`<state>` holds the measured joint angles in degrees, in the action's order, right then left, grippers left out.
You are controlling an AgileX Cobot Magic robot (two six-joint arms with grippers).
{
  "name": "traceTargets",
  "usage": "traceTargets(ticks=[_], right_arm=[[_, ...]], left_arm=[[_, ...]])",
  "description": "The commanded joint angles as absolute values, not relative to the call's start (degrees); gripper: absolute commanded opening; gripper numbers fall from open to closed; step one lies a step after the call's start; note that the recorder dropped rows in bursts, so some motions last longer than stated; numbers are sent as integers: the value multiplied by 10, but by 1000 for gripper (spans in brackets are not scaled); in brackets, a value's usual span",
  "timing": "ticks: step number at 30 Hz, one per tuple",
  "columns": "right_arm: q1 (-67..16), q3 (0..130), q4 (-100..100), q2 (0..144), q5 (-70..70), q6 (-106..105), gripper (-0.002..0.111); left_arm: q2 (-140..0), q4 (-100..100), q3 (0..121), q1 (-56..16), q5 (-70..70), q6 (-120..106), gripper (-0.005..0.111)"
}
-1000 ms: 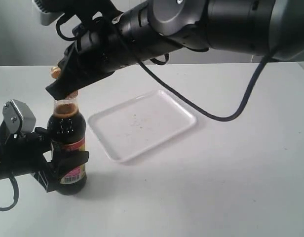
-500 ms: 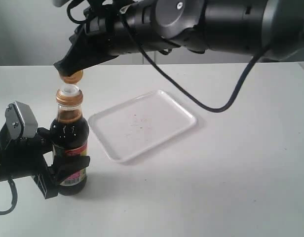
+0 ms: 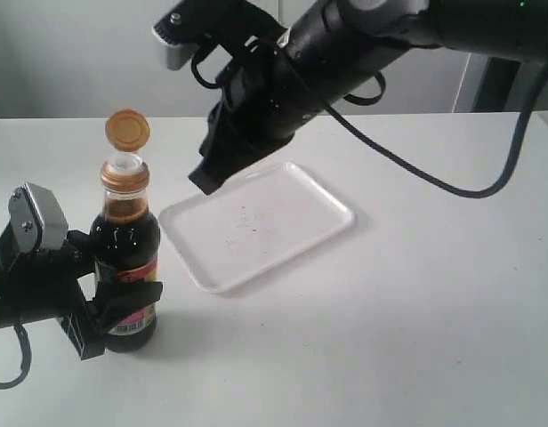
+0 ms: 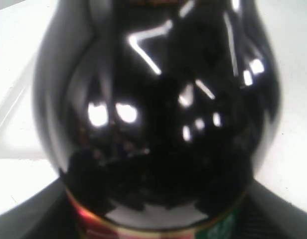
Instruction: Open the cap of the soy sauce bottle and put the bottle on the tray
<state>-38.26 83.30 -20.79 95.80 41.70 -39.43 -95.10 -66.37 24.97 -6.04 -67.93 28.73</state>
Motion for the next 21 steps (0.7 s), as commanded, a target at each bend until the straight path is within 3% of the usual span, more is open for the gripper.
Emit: traceTargets(ticks=[1, 6, 21], right_arm=[[-377, 836, -96, 949, 473, -321, 0], [-359, 836, 0, 949, 525, -252, 0], [-244, 832, 0, 948, 553, -218, 0]], left_arm=[[-947, -651, 246, -64, -700, 280, 0], [-934, -627, 246, -64, -700, 270, 0], [-891, -543, 267, -64, -700, 272, 0]])
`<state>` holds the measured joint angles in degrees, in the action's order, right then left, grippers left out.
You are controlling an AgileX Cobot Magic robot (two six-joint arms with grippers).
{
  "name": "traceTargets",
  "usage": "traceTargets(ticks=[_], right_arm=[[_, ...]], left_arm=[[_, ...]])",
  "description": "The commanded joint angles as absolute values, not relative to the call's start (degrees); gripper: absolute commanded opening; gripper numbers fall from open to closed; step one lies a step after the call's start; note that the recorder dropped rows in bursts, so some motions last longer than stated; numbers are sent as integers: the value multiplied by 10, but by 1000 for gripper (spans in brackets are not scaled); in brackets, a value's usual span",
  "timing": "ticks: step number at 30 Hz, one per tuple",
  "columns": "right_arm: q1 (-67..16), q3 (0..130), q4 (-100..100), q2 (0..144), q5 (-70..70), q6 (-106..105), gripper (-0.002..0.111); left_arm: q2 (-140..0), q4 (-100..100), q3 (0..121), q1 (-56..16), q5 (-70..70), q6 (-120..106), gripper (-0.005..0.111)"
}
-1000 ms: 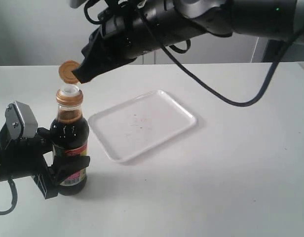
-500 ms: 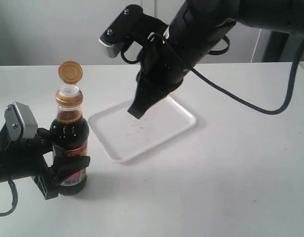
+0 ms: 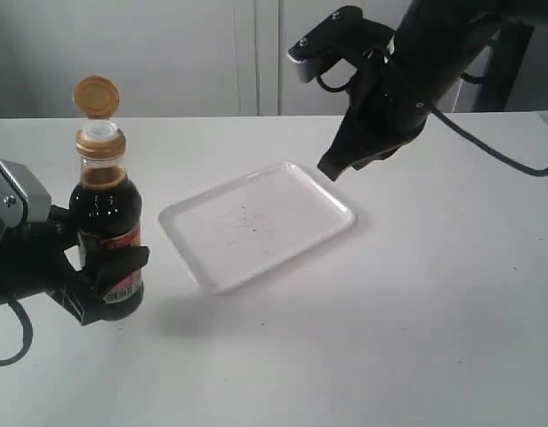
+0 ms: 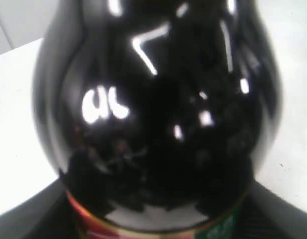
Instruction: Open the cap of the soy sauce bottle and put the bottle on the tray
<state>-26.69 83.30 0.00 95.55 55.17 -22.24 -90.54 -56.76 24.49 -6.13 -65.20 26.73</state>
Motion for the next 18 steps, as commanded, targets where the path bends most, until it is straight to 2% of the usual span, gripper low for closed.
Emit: traceTargets(ticks=[1, 11, 18], right_arm=[[-242, 832, 0, 948, 553, -218, 0], [-232, 832, 0, 948, 549, -218, 0], [-190, 832, 0, 948, 549, -218, 0]], left_arm=[[-891, -543, 273, -64, -700, 275, 0], [-891, -469, 340, -131, -700, 271, 0], [-903, -437, 383, -176, -700, 260, 0]])
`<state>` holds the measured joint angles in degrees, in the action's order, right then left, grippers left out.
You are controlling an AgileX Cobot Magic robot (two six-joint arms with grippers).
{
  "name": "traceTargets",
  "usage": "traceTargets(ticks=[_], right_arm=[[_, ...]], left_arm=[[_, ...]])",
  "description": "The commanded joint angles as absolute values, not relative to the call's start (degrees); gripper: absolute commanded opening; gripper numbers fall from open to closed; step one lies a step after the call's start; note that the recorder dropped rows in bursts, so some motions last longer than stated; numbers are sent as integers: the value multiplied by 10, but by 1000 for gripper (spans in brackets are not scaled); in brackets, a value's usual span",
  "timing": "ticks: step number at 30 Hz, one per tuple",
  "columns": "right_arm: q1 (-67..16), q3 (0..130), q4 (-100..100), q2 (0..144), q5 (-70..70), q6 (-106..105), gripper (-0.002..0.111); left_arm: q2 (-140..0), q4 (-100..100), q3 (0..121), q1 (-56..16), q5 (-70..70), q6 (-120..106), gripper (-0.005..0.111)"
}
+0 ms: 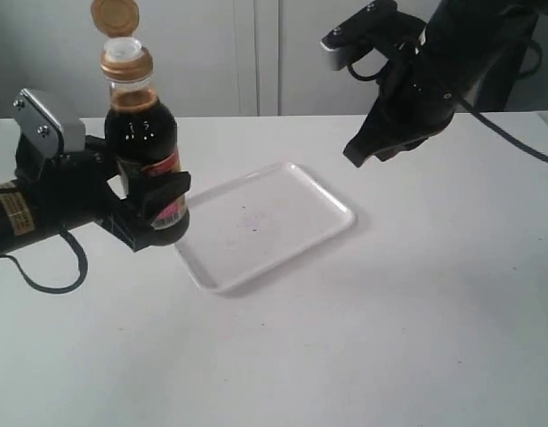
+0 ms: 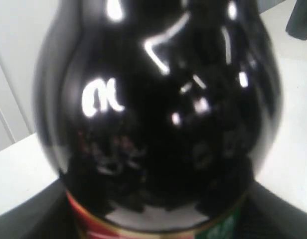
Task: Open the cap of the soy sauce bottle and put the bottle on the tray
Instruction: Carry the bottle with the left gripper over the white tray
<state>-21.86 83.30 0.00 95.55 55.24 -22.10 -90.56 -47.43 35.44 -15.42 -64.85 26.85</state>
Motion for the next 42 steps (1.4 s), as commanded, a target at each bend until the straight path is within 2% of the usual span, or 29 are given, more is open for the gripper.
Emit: traceTargets(ticks=[1, 8, 19, 26, 42], right_arm=[[-182, 832, 0, 948, 549, -218, 0], [-153, 831, -14, 948, 539, -216, 0], [-153, 786, -16, 948, 462, -216, 0], [-153, 786, -16, 950, 467, -207, 0], [-153, 786, -16, 1000, 456, -207, 0]], left_arm=[[-906, -431, 388, -184, -700, 254, 0], [-949, -407, 435, -220, -700, 237, 0], [-1030, -393, 503, -243, -700, 256, 0], [-1079, -369, 545, -271, -700, 257, 0], [-1152, -354, 606, -271, -700, 275, 0]])
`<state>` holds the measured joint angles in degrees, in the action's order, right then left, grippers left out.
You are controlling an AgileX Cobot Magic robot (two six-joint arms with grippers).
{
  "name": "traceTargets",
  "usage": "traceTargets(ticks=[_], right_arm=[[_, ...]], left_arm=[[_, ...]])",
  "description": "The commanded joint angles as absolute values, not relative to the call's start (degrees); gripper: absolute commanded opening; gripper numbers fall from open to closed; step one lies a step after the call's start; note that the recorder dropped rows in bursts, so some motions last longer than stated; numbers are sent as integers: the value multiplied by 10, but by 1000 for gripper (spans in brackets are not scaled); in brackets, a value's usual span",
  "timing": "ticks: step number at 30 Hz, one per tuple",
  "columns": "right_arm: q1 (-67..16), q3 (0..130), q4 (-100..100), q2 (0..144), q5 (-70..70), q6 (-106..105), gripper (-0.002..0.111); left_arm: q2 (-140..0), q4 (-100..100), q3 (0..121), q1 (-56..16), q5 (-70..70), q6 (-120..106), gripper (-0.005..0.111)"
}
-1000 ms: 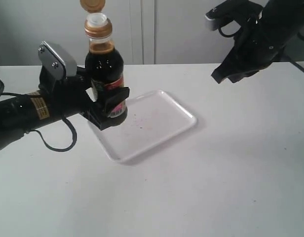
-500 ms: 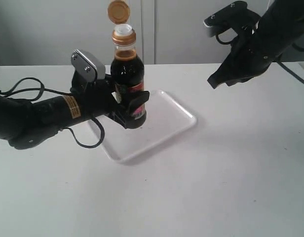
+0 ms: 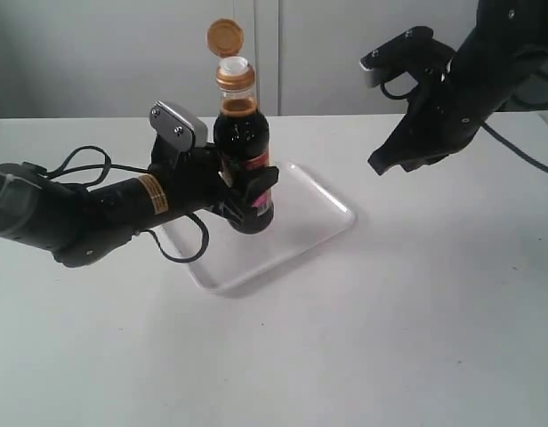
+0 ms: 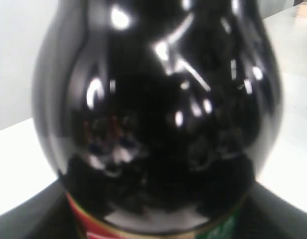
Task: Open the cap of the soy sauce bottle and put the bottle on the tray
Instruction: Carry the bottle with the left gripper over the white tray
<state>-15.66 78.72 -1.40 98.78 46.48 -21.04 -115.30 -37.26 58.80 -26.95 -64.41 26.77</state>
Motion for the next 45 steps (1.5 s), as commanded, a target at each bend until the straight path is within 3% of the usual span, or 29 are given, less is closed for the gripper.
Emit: traceTargets(ticks=[1, 41, 43, 45], right_arm=[[-153, 786, -16, 1003, 451, -207, 0], [-153, 786, -17, 1018, 430, -207, 0], [-153, 786, -17, 1018, 430, -207, 0], [-153, 786, -17, 1018, 430, -207, 0]], left_arm=[[-1155, -354, 609, -271, -700, 275, 0], [-1224, -350, 644, -271, -700, 245, 0], [-1223, -351, 644, -271, -700, 242, 12], [-1221, -350, 644, -271, -700, 242, 34]])
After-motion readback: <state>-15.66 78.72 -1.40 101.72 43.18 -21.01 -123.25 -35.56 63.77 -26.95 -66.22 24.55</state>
